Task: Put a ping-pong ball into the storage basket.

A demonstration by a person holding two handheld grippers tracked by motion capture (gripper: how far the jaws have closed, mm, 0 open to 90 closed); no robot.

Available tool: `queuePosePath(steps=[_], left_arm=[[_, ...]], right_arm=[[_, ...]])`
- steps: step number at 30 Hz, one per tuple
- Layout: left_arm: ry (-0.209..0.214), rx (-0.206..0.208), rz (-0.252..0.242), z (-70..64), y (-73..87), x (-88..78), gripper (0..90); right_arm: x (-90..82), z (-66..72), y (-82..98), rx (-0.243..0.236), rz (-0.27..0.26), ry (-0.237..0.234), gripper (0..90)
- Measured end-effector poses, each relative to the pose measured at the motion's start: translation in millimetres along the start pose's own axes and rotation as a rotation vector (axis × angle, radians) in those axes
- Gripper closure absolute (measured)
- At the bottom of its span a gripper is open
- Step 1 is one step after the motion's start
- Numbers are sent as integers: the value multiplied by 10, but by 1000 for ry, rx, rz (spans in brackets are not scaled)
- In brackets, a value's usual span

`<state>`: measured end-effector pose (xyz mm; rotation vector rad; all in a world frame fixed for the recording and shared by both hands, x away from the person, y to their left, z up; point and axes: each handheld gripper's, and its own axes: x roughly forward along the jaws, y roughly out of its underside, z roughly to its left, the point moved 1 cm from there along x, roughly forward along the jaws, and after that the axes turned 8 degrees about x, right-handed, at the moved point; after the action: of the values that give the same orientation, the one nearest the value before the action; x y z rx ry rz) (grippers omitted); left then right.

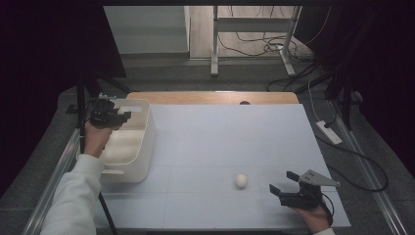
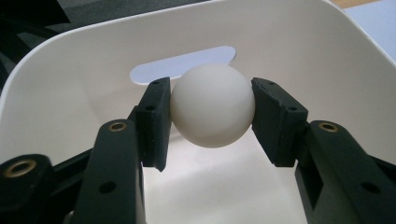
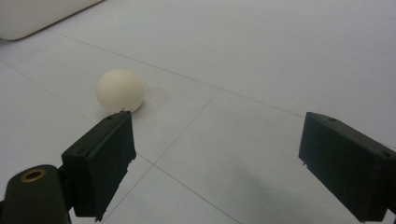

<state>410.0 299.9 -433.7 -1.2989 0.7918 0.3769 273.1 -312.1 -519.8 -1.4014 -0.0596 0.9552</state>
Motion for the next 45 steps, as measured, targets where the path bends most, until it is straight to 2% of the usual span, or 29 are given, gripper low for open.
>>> queuePosePath(steps=[7, 9, 11, 13, 16, 21, 25, 35, 39, 41, 44, 45], left_arm=[[7, -6, -2, -4, -4, -1, 496], [4, -44, -9, 4, -13, -9, 369], [27, -56, -34, 11, -18, -42, 292], [45, -61, -54, 10, -24, -65, 249], [69, -61, -78, -8, -31, -98, 231], [114, -52, -110, -68, -39, -136, 219], [132, -39, -125, -108, -35, -166, 212], [198, 8, -200, -204, -10, -355, 214], [208, 18, -208, -244, -2, -370, 213], [223, 40, -221, -313, -7, -397, 213], [231, 48, -231, -346, -16, -420, 214], [240, 61, -249, -390, -32, -459, 214]], right_arm=[[-2, 0, -2, 2, -2, -2, 110], [-2, 1, -2, 2, -2, -1, 110], [-1, 0, -2, 2, -2, -1, 109], [-1, -3, -3, 2, -1, 0, 110], [-2, -4, -3, 3, -3, 0, 110], [-3, -4, -7, 4, -2, -2, 110], [0, -11, -13, 7, -3, -3, 110], [53, 4, -42, -6, 3, -12, 110], [61, 5, -42, -4, 4, -13, 110], [58, 5, -44, 0, 1, -12, 110], [56, 4, -43, 0, 1, -13, 110], [56, 2, -40, 2, 3, -12, 110]])
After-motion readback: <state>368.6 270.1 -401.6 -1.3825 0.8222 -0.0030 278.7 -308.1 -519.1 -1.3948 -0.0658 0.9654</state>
